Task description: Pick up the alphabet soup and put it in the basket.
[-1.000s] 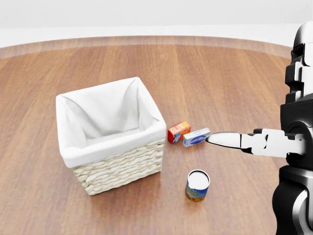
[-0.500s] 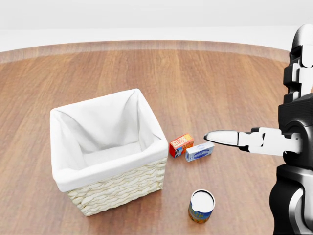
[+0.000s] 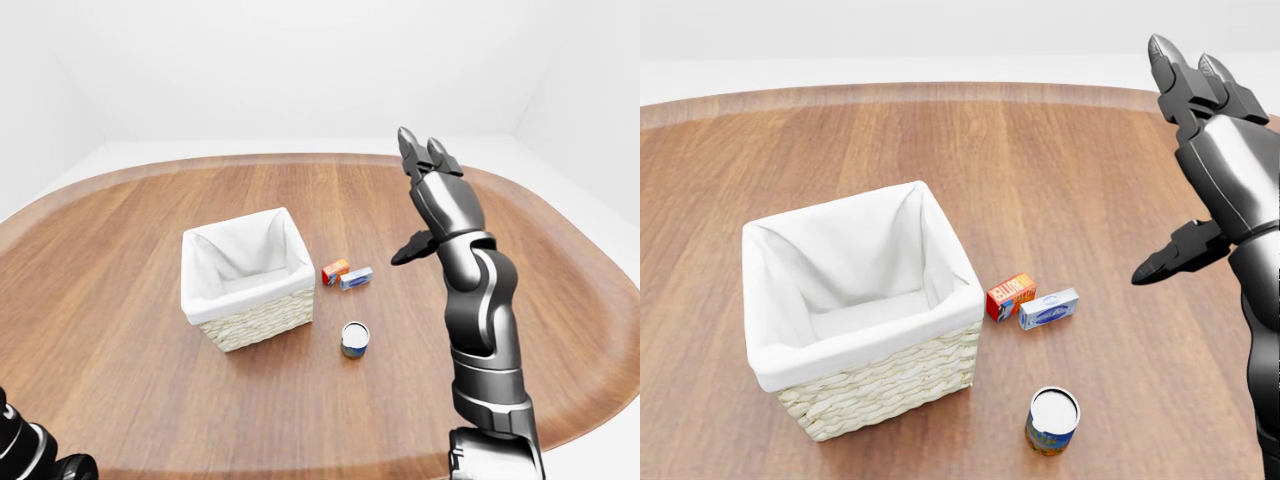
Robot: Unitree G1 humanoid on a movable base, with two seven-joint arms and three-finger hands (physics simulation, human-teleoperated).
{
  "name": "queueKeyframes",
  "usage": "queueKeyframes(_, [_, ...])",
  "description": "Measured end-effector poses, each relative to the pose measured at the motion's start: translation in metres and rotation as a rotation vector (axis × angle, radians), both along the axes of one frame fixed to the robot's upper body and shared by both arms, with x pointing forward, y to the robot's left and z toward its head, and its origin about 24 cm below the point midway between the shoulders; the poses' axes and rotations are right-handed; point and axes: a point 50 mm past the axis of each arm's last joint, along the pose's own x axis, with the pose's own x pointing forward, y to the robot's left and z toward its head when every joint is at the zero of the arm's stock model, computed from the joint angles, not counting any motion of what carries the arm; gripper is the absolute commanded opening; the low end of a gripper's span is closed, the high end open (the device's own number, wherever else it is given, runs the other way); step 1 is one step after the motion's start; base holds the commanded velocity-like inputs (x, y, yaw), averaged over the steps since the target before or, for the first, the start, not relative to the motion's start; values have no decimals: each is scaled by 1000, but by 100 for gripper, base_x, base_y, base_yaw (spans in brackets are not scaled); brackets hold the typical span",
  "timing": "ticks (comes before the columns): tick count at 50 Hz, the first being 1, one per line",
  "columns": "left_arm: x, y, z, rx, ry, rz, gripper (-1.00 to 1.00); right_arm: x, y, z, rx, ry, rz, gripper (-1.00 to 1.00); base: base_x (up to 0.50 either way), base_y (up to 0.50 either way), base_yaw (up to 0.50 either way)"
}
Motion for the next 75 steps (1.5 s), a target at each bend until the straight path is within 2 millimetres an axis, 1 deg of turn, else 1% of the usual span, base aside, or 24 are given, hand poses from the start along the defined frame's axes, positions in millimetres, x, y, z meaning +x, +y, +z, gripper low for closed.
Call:
queueKeyframes(8, [-1, -1, 0, 7, -7, 3, 100, 5, -10, -8, -79, 65, -85, 100, 0, 0, 0])
queueKeyframes(15, [-2, -2, 0, 11, -11, 6, 100, 3, -12, -24, -117, 118, -125, 100, 0, 0, 0])
queueKeyframes(21, [-2, -2, 0, 16, -10, 7, 100, 1, -12, -33, -153, 135, -150, 100, 0, 0, 0])
queueKeyframes(31, [-3, -5, -1, 36, -11, 14, 100, -3, -4, -53, -212, 141, -157, 100, 0, 0, 0])
queueKeyframes(43, [-2, -6, -2, 50, -11, 26, 100, -11, 7, -91, -228, 217, -135, 100, 0, 0, 0])
queueKeyframes(55, [-2, -6, -3, 61, -10, 34, 100, -21, 21, -121, -252, 266, -101, 100, 0, 0, 0])
queueKeyframes(75, [-2, -8, -3, 82, -10, 42, 100, -26, 37, -159, -273, 343, -79, 100, 0, 0, 0])
